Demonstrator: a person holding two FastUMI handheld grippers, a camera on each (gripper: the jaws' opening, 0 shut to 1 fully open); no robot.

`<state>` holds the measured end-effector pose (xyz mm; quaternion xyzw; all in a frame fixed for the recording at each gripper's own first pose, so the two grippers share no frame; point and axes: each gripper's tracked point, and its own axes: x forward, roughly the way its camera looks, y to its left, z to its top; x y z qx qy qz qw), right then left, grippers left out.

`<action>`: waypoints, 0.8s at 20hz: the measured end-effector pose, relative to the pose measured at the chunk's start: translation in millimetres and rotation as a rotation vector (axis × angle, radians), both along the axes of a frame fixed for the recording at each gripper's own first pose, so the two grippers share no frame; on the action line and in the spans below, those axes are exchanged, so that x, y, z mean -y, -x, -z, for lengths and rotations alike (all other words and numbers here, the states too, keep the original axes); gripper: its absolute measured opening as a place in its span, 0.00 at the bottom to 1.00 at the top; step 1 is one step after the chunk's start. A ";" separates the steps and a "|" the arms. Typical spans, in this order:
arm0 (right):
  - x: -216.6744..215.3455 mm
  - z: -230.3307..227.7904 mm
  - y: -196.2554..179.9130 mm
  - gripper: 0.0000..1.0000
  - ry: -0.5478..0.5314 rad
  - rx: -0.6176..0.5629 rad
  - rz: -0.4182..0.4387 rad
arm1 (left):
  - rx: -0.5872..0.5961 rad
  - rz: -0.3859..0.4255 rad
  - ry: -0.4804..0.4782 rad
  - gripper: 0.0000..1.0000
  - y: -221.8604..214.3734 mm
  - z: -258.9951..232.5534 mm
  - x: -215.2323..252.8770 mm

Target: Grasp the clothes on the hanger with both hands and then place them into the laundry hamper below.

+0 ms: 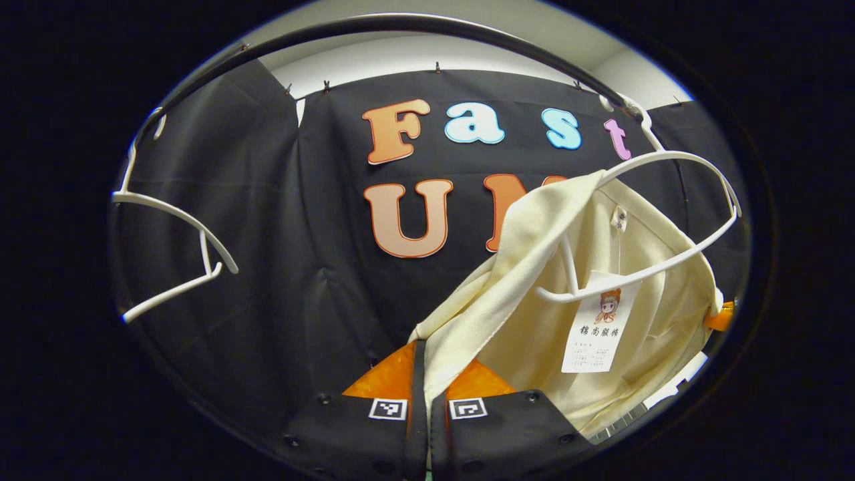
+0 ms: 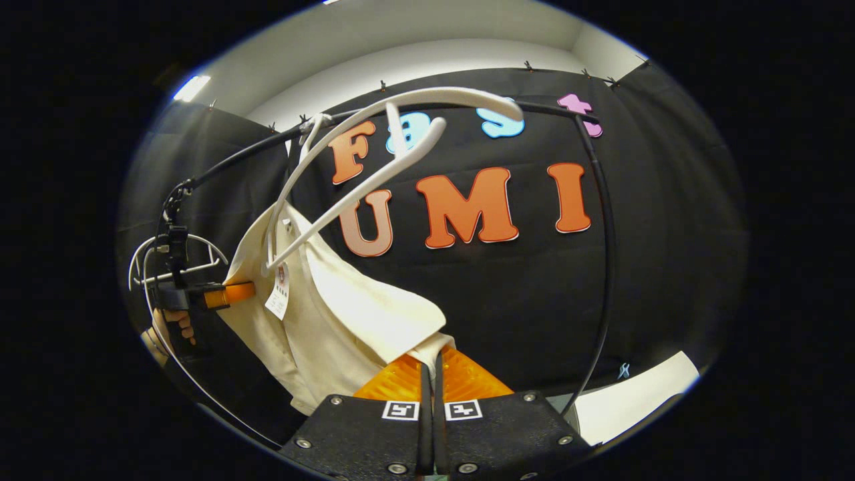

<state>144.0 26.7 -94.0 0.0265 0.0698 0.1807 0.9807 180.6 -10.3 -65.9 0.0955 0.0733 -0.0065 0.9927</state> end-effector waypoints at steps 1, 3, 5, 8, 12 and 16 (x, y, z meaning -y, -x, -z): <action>-5.7 3.4 2.1 0.00 0.006 -0.002 -0.002 | -0.008 -0.003 -0.003 0.09 0.1 4.8 -1.2; -14.9 8.9 5.1 0.00 0.025 -0.002 0.003 | -0.018 -0.003 -0.019 0.09 5.0 9.8 -4.3; -21.7 13.1 8.0 0.00 0.052 0.002 0.024 | -0.019 -0.018 -0.018 0.10 1.9 7.6 -11.3; -30.4 14.5 11.9 0.00 0.120 0.035 0.056 | -0.017 -0.041 -0.030 0.09 -3.0 5.3 -18.7; -39.6 20.3 11.8 0.00 0.144 0.003 0.082 | -0.068 -0.058 0.005 0.09 0.5 24.1 -27.7; -49.5 22.9 7.9 0.00 0.157 0.006 0.082 | -0.112 -0.124 -0.016 0.09 2.5 43.9 -57.8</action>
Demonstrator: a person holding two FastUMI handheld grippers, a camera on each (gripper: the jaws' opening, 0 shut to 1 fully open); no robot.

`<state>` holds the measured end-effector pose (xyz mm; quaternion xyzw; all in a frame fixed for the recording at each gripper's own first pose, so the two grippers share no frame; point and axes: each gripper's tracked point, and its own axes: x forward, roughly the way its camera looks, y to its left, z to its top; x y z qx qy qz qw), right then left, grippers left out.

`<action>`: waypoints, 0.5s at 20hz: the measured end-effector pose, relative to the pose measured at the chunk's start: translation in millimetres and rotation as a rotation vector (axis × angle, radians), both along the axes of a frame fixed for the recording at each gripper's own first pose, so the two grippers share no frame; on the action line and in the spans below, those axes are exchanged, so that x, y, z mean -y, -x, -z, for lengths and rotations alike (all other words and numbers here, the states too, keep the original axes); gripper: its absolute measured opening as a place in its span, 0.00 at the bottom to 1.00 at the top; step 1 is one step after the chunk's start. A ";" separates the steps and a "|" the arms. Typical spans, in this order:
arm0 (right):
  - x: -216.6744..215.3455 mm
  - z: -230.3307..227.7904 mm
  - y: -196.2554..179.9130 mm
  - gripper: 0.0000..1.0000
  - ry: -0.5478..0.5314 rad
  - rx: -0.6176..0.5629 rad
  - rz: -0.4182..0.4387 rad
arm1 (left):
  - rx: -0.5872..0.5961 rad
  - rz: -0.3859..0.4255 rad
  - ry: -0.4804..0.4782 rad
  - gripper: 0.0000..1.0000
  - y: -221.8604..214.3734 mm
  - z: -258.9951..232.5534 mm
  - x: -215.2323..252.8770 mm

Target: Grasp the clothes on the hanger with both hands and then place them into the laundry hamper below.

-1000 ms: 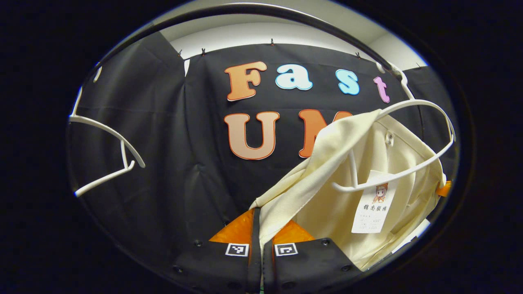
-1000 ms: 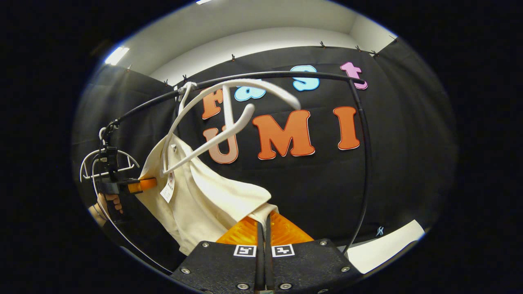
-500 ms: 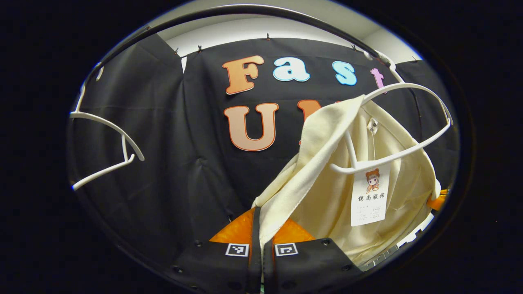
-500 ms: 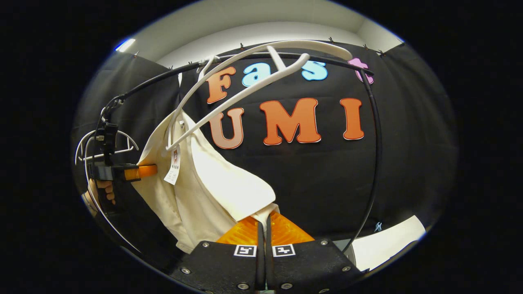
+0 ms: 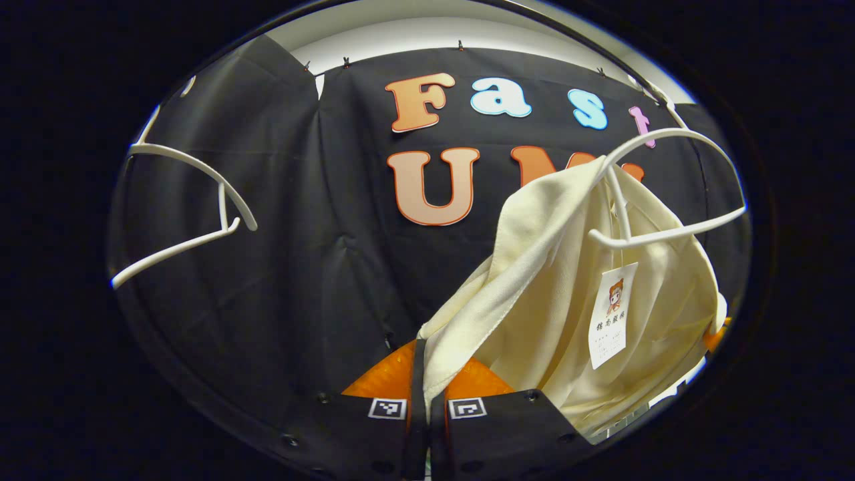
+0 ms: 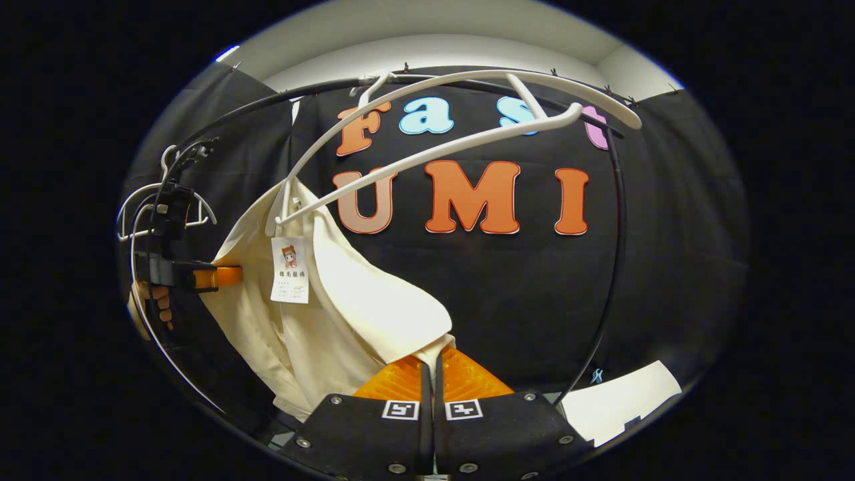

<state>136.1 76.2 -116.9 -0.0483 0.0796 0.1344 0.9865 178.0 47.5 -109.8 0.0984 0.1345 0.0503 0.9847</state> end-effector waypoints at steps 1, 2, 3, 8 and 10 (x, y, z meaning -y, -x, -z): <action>-1.2 4.5 -0.6 0.00 0.014 -0.006 -0.003 | -0.016 -0.006 0.007 0.09 4.4 9.6 -4.8; -2.7 9.9 0.0 0.00 0.018 -0.014 -0.005 | -0.027 -0.014 0.015 0.09 8.0 17.9 -10.3; -5.5 15.0 0.5 0.00 0.015 -0.026 -0.009 | -0.040 -0.024 0.016 0.09 11.8 25.6 -18.0; -23.8 39.0 -8.4 0.00 0.017 -0.073 -0.034 | -0.110 -0.010 0.045 0.09 26.9 60.8 -21.2; -38.2 43.1 -16.0 0.00 0.023 -0.082 -0.056 | -0.123 0.008 0.042 0.09 27.5 70.6 -15.8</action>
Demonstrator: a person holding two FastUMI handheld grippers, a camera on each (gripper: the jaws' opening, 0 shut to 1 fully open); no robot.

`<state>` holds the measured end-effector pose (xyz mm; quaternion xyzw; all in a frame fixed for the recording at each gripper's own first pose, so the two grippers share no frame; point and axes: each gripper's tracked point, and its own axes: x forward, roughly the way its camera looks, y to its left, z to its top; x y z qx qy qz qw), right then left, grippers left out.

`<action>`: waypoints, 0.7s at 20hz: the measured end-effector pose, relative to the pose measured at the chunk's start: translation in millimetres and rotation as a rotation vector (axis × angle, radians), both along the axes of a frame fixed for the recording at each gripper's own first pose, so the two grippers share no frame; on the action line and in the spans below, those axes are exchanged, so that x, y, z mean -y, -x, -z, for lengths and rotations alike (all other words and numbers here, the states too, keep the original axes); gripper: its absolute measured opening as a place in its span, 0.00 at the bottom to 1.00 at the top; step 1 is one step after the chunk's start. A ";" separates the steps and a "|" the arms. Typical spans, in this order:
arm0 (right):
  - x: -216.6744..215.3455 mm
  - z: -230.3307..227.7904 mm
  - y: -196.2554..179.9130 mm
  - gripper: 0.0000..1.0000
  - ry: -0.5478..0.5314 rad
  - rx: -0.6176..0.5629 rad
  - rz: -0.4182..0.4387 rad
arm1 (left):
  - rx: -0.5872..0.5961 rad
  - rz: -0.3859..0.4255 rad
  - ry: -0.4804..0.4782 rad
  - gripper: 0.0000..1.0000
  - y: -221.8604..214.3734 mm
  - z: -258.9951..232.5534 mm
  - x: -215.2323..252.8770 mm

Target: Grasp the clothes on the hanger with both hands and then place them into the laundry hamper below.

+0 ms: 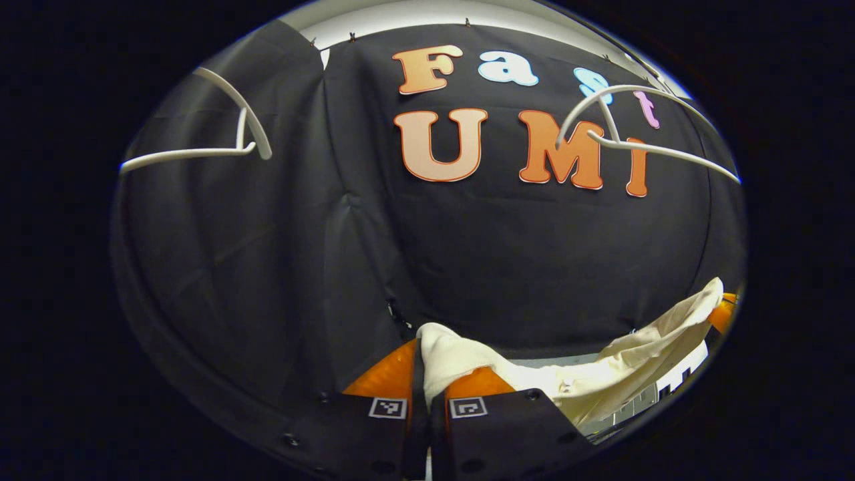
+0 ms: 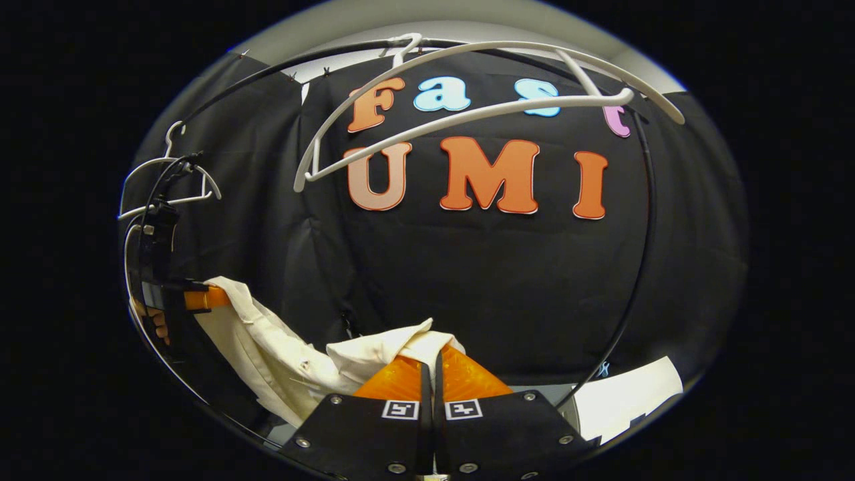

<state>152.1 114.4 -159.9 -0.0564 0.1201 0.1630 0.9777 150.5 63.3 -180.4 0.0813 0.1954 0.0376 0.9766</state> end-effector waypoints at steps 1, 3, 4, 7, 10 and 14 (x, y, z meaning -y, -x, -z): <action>-5.0 3.1 -2.3 0.00 0.006 -0.004 -0.012 | -0.007 0.009 0.004 0.09 0.7 5.2 3.9; -19.8 12.5 -0.5 0.00 0.011 -0.014 -0.031 | -0.020 0.034 0.014 0.10 0.5 13.6 14.4; -24.5 15.6 -0.2 0.00 0.011 -0.021 -0.037 | -0.026 0.050 0.019 0.10 0.4 16.6 22.3; -38.9 24.4 -4.2 0.00 0.011 -0.037 -0.060 | -0.042 0.116 0.038 0.10 0.4 21.4 51.1; -52.4 29.2 -10.6 0.00 0.015 -0.047 -0.078 | -0.049 0.169 0.069 0.09 -1.0 20.6 79.1; -55.7 40.7 -16.0 0.00 -0.001 -0.078 -0.072 | -0.071 0.199 0.110 0.09 0.6 28.3 105.7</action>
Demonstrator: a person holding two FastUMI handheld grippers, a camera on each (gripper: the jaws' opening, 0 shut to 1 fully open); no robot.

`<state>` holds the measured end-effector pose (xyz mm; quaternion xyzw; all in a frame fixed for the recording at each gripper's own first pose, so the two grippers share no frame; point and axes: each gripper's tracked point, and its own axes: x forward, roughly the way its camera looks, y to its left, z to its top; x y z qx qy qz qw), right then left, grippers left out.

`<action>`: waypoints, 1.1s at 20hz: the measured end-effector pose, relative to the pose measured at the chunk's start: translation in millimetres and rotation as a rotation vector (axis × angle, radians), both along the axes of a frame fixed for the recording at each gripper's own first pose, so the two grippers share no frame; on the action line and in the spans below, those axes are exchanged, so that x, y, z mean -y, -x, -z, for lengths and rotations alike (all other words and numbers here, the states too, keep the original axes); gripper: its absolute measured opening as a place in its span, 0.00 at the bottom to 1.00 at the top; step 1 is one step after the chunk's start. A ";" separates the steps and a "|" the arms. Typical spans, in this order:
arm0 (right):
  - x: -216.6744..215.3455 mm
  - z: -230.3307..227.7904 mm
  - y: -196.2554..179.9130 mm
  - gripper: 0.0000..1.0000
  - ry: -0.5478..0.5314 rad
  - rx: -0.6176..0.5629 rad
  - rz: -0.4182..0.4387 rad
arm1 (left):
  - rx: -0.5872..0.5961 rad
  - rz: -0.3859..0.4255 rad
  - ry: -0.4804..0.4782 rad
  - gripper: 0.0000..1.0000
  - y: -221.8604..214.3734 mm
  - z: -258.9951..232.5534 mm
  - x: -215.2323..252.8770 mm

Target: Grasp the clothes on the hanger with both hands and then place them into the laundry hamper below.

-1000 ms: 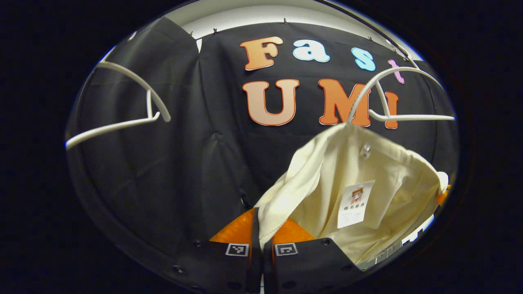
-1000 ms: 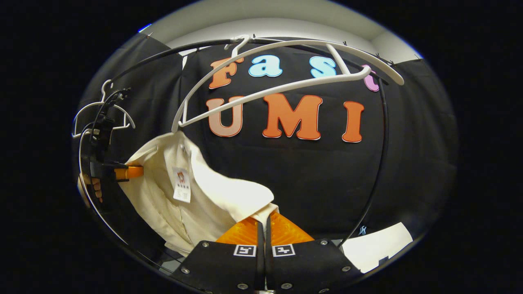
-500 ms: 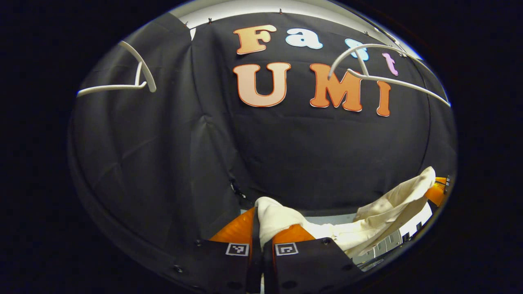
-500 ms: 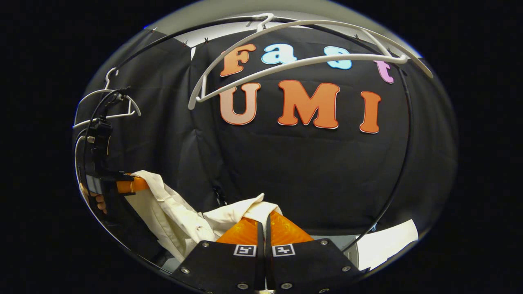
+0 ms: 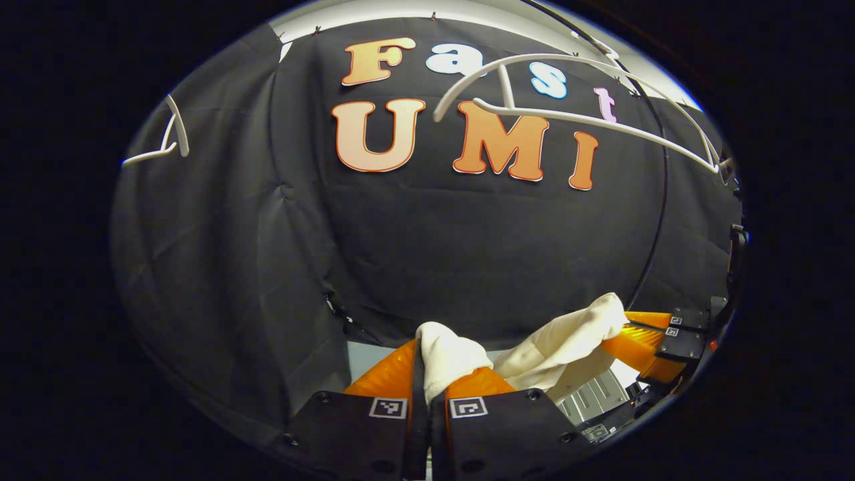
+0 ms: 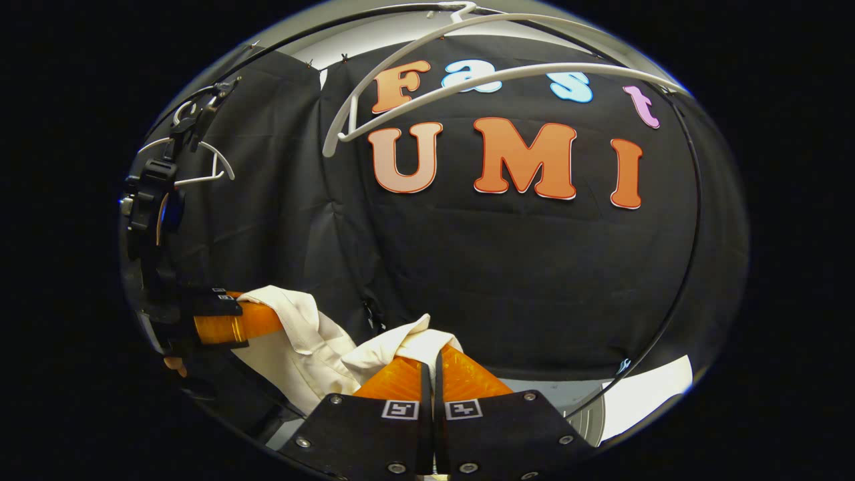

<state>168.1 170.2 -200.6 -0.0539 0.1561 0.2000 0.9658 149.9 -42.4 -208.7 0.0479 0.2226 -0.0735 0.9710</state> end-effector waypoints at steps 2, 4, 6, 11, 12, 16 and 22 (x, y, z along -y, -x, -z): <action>1.7 10.0 0.5 0.00 -0.004 -0.022 0.013 | -0.028 -0.003 0.016 0.09 0.8 13.1 6.9; 3.4 24.0 -4.8 0.00 -0.009 -0.050 0.031 | -0.066 -0.010 0.032 0.10 2.9 32.4 11.6; 7.2 44.1 -8.4 0.00 0.000 -0.083 0.052 | -0.112 -0.017 0.030 0.10 3.6 54.3 12.5; 25.0 105.2 -9.3 0.00 -0.013 -0.217 0.115 | -0.264 -0.060 0.031 0.09 12.3 114.5 3.2; 27.4 117.2 -8.5 0.00 -0.011 -0.240 0.124 | -0.289 -0.068 0.031 0.09 11.5 126.2 2.7; 38.9 171.0 -10.8 0.02 0.020 -0.336 0.169 | -0.405 -0.098 0.013 0.10 22.2 178.6 -10.6; 47.6 223.8 -5.2 0.05 0.058 -0.448 0.225 | -0.577 -0.180 0.023 0.10 49.8 248.5 -35.1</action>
